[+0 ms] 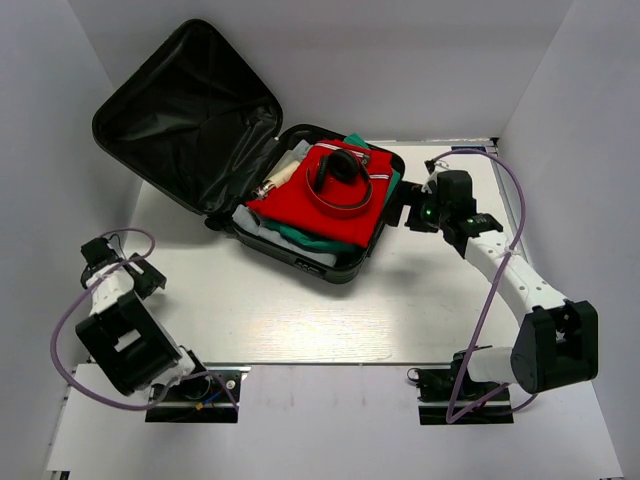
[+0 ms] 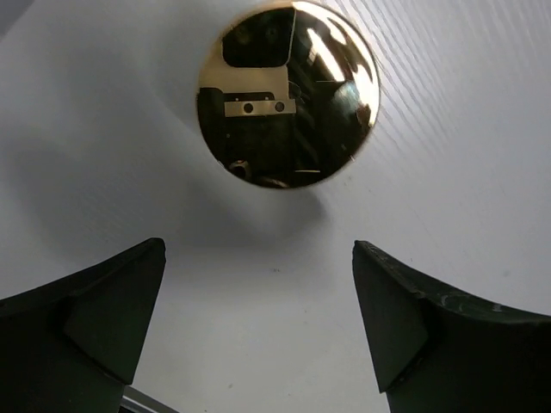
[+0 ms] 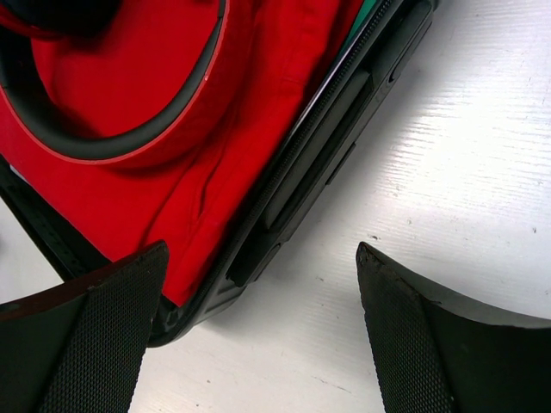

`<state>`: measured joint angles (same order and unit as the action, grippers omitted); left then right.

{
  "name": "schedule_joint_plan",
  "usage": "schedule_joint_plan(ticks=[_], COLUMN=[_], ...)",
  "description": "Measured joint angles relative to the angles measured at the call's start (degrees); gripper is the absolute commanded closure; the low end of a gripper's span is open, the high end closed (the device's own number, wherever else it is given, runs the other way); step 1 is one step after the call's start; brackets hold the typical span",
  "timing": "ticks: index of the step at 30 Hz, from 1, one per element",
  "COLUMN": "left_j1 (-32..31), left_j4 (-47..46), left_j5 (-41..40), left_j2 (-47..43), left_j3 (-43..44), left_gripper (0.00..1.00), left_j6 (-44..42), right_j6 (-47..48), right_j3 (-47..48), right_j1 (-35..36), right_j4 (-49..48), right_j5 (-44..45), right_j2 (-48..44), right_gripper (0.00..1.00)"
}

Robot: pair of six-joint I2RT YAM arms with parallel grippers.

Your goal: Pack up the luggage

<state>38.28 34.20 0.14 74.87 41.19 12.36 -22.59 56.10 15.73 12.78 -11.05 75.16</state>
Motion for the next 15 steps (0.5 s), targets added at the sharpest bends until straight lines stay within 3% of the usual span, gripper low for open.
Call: schedule_joint_plan(ticks=[6, 12, 13, 15], left_j1=[1.53, -0.15, -0.76, -1.79], left_j4=[-3.41, -7.39, -7.96, -8.94], left_j5=[-1.29, -1.07, -1.05, -1.11], left_j2=[4.87, 11.02, 11.85, 13.00], left_j3=[2.62, 5.33, 5.51, 5.60], left_gripper=[0.00, 0.11, 0.15, 0.35], left_j6=[-0.79, -2.56, -2.95, -3.74], right_j6=[0.00, -0.04, -0.04, -0.04], right_j3=[2.10, 4.07, 4.39, 4.66], right_j1=[0.00, 0.00, 0.00, 0.00], right_j4=[0.28, 0.33, 0.31, 0.31], right_j5=[0.31, 0.72, 0.83, 1.14], right_j2=[1.55, 3.41, 3.80, 4.15], right_gripper=[0.10, 0.10, 0.10, 0.10])
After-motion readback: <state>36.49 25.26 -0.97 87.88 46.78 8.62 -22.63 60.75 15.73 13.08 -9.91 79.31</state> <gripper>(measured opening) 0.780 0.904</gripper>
